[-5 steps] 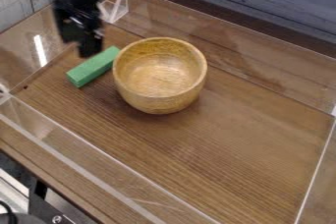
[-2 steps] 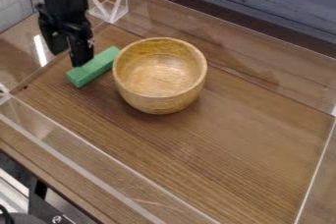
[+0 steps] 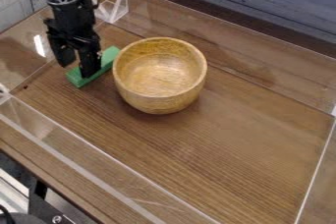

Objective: Put the green block in the brown bowl

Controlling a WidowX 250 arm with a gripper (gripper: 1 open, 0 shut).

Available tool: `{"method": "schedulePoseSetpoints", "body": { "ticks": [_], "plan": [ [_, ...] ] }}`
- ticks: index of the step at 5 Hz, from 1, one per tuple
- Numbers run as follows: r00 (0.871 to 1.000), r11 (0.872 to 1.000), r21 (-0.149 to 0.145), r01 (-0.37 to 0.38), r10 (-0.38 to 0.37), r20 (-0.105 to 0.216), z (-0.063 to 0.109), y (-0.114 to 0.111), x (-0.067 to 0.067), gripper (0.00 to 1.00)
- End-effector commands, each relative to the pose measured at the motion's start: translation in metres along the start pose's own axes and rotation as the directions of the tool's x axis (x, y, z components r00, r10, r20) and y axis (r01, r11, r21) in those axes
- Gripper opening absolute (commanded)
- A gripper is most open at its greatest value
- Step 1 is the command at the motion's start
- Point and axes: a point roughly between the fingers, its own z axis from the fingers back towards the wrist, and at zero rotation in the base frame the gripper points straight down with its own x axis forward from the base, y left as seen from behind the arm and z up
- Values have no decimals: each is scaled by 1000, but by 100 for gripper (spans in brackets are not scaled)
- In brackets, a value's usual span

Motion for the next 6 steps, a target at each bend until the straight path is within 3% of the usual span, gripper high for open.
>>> {"method": "schedulePoseSetpoints", "body": {
  "ticks": [1,2,3,5,6],
  "plan": [
    [998,999,33,29,-31,47,12,0,18,100],
    [999,999,32,-7,5,44,0,2,19,100],
    [998,999,30,-43,42,43,-5,3,18,0],
    [999,1000,15,9,-9,41,-6,0,24,0],
    [999,1000,5,8,-8,41,-3,7,17,0]
  ]
}}
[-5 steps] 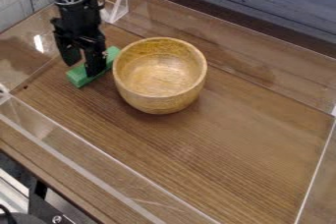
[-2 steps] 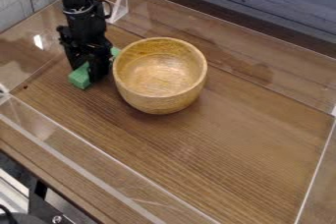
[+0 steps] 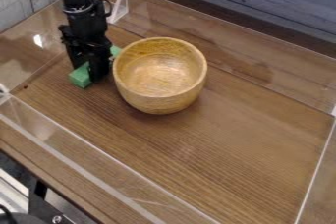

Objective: Put the green block in the brown bowl

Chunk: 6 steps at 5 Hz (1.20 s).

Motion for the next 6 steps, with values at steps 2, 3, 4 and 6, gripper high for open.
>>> {"method": "schedulePoseSetpoints", "body": {
  "ticks": [2,3,4,6],
  "plan": [
    [999,1000,4,-5,5,43,22,22,-6,0],
    [999,1000,-3,-9,9,42,18,18,-9,0],
    [999,1000,-6,-11,11,39,15,10,-10,0],
    [991,994,-20,-112,113,76,42,24,-13,0]
  ]
}}
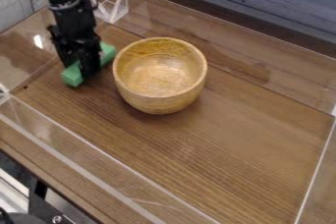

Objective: Put the green block in the brown bowl

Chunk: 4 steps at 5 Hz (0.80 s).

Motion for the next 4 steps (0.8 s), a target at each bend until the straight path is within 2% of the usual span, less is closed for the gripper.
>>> {"method": "schedulePoseSetpoints", "body": {
  "ticks": [1,2,3,4],
  "plan": [
    [990,995,40,-88,83,113,50,11,9,0],
    [989,999,14,-41,39,144,71,-12,9,0],
    [987,1000,-18,-8,11,158,71,-46,12,0],
    [985,1000,-28,8,-3,173,84,-79,13,0]
  ]
}}
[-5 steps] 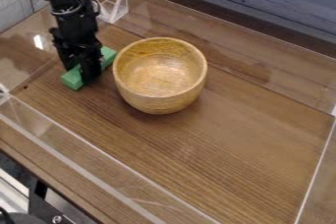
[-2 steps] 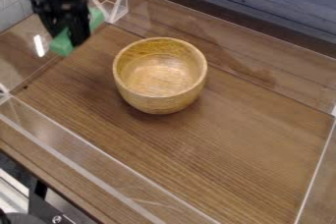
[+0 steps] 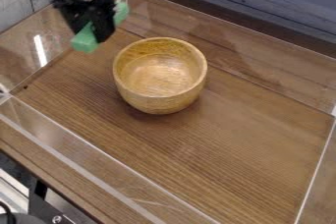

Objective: Put the green block in the brown bowl

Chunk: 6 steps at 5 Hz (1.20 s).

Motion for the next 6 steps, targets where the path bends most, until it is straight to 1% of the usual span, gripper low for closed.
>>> {"method": "schedulePoseSetpoints", "body": {
  "ticks": [1,2,3,4,5,6],
  "plan": [
    [997,998,13,57,-57,45,17,-34,4,0],
    [989,990,11,141,-142,34,6,-58,-4,0],
    [989,989,24,147,-148,27,-3,-63,-5,0],
    [991,990,47,130,-131,23,-9,-65,7,0],
    [992,990,68,123,-125,27,-11,-64,18,0],
    [992,989,83,121,-124,34,-13,-62,27,0]
  ]
}}
